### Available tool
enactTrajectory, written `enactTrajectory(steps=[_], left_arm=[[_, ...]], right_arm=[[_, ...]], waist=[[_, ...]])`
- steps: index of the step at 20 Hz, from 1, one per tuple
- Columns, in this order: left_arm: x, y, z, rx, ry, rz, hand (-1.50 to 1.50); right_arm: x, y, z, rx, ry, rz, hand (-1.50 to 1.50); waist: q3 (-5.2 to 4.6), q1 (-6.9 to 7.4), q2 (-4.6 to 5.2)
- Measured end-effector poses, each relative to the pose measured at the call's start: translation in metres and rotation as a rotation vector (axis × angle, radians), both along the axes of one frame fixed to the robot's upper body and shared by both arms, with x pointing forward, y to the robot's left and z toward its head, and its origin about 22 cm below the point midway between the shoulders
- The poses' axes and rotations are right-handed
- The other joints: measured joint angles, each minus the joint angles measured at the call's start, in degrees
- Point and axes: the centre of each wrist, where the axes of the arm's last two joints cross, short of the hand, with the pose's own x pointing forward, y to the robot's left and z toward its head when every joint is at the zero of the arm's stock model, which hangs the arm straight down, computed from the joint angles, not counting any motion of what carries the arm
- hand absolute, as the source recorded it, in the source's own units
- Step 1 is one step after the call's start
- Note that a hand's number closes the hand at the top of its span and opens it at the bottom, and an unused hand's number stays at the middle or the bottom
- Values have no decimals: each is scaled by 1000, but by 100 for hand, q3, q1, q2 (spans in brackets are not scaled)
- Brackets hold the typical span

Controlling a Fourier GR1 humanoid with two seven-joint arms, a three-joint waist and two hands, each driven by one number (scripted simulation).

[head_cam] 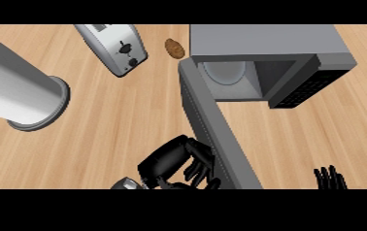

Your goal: Pick up the milk, place it into the microwave and close the microwave

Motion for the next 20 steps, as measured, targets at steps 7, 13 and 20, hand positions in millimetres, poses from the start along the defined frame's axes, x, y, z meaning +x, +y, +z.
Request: enactTrajectory(steps=[7, 13, 20], left_arm=[[-5, -54, -21, 70, 38, -23, 150], [-3, -75, -34, 97, 78, 29, 150], [15, -81, -30, -31, 89, 145, -150]], right_arm=[[2, 0, 28, 30, -72, 69, -150], [10, 4, 58, 54, -144, 145, -150], [16, 13, 84, 67, -191, 223, -150]], waist=[[-6, -180, 20], [-13, -410, 54], [-26, -752, 137]])
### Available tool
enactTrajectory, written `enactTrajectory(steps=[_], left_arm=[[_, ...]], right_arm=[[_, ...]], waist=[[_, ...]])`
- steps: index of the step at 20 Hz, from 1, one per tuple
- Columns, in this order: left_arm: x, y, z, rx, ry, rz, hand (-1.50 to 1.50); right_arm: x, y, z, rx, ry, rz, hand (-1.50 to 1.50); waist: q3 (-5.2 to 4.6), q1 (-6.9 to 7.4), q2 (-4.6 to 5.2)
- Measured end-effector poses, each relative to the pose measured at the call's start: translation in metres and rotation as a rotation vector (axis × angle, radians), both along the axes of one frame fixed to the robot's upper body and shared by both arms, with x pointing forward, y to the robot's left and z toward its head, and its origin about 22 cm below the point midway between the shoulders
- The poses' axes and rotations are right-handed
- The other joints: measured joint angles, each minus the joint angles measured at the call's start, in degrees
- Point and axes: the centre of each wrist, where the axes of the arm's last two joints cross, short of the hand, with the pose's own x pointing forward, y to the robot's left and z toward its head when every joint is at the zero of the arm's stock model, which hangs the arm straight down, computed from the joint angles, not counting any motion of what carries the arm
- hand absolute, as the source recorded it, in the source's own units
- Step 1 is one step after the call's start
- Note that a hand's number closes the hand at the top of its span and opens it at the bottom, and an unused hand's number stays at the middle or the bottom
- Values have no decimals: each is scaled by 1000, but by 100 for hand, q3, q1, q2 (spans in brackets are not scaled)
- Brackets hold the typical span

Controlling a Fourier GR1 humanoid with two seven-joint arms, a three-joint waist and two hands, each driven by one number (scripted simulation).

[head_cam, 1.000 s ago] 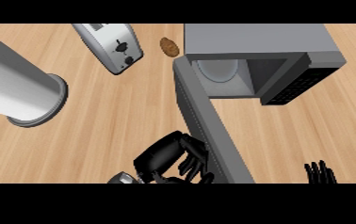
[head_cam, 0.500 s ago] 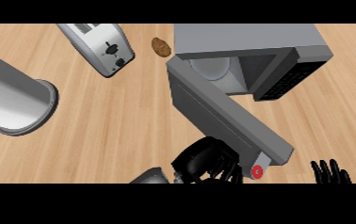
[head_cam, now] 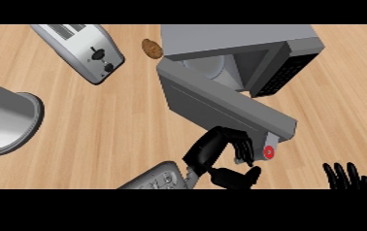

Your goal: Pick up the milk, place it into the microwave and close the microwave

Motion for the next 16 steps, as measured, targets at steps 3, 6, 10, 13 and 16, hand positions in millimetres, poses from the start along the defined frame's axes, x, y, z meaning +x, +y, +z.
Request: enactTrajectory(steps=[3, 6, 10, 13, 16], left_arm=[[12, -1, 6, -46, -19, 66, -150], [27, 1, 9, -70, -39, 151, 150], [45, 0, 19, -108, -43, 231, 150], [56, 0, 26, -154, -30, 270, 150], [68, 0, 33, -189, -30, 298, 150]], right_arm=[[0, 0, 10, -2, -14, 32, -150], [0, 2, 17, 9, -15, 61, -150], [0, 3, 26, 13, -20, 104, -150], [1, 3, 34, 13, -29, 136, -150], [1, 5, 41, 20, -35, 165, -150]], waist=[[-2, -149, 26], [0, -253, 61], [1, -413, 107], [-4, -528, 156], [-4, -633, 192]])
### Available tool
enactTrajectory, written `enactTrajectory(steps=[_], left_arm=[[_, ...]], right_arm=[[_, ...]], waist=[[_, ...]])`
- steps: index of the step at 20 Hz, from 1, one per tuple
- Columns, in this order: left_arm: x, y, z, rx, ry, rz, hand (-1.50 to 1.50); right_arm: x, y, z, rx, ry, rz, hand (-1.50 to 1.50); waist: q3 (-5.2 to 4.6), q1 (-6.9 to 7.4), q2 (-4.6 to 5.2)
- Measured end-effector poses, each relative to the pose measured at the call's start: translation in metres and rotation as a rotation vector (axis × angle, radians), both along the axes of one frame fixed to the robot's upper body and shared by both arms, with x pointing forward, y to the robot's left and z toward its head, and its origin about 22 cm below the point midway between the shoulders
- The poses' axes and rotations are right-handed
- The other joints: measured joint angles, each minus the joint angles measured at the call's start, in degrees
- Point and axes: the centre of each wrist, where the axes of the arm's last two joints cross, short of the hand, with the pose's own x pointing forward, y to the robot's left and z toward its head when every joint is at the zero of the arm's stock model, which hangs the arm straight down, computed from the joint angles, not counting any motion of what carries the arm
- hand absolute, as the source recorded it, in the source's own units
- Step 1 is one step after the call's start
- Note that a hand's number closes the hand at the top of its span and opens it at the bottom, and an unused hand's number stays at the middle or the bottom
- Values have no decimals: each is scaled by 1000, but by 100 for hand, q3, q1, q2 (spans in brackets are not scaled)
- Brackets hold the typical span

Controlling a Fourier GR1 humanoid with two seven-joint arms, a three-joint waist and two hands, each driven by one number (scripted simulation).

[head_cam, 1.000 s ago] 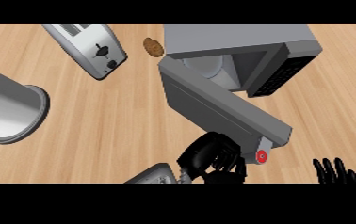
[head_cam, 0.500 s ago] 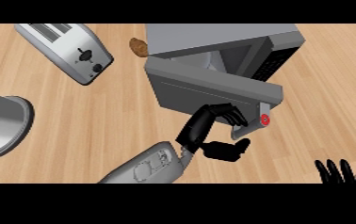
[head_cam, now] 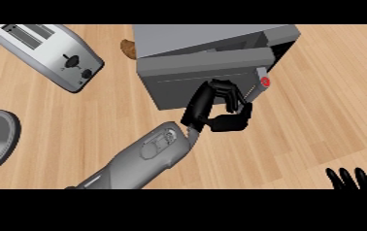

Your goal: Pick up the milk, place it into the microwave and close the microwave

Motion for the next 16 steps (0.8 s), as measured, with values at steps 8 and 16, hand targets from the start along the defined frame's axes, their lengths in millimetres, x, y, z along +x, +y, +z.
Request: enactTrajectory(steps=[8, 16], left_arm=[[25, 3, 12, -58, -11, 66, 150], [25, 6, 8, -99, -32, 96, 150]], right_arm=[[-3, -1, 12, 17, 0, 37, -150], [-5, -1, 25, 35, -14, 76, -150]], waist=[[9, -272, 58], [12, -379, 48]])
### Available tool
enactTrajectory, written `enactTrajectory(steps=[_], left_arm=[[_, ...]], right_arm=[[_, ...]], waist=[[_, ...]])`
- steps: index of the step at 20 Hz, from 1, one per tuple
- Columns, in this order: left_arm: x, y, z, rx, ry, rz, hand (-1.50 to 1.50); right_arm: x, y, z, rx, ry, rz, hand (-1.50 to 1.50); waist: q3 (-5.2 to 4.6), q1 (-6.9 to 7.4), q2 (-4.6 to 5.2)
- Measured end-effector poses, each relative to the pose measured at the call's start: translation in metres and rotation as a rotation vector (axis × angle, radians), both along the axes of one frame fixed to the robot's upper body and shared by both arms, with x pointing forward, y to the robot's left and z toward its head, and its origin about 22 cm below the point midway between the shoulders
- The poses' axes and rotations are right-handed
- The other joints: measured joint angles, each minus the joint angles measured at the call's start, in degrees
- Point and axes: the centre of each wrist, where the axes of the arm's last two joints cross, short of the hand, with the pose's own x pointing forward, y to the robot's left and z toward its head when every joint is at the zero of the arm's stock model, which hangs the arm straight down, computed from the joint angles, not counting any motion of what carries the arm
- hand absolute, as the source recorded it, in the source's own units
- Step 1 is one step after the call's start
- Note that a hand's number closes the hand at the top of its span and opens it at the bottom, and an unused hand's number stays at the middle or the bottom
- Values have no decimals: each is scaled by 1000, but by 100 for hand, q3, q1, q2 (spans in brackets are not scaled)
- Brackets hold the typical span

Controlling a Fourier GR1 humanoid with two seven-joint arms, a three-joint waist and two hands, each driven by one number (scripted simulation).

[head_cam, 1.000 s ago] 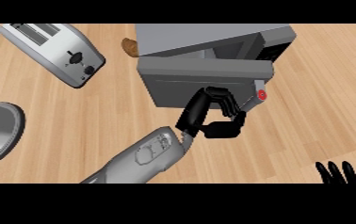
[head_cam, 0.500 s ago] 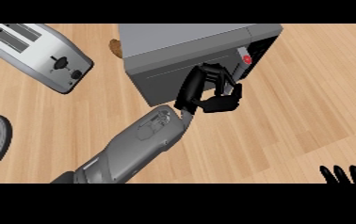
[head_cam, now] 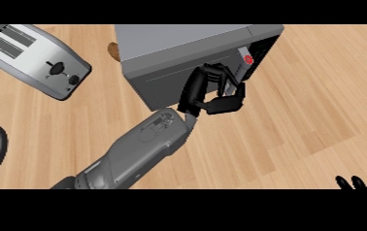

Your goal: Pick up the milk, place it into the microwave and close the microwave

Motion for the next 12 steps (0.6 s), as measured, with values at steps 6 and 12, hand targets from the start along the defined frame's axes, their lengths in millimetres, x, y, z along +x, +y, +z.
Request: enactTrajectory(steps=[6, 12], left_arm=[[1, 0, -2, -14, -17, 12, 150], [2, -1, -3, -26, -21, 25, 150]], right_arm=[[0, -1, 8, 3, -8, 28, -150], [2, -3, 18, -11, -41, 36, -150]], waist=[[8, -54, 13], [8, -111, 13]])
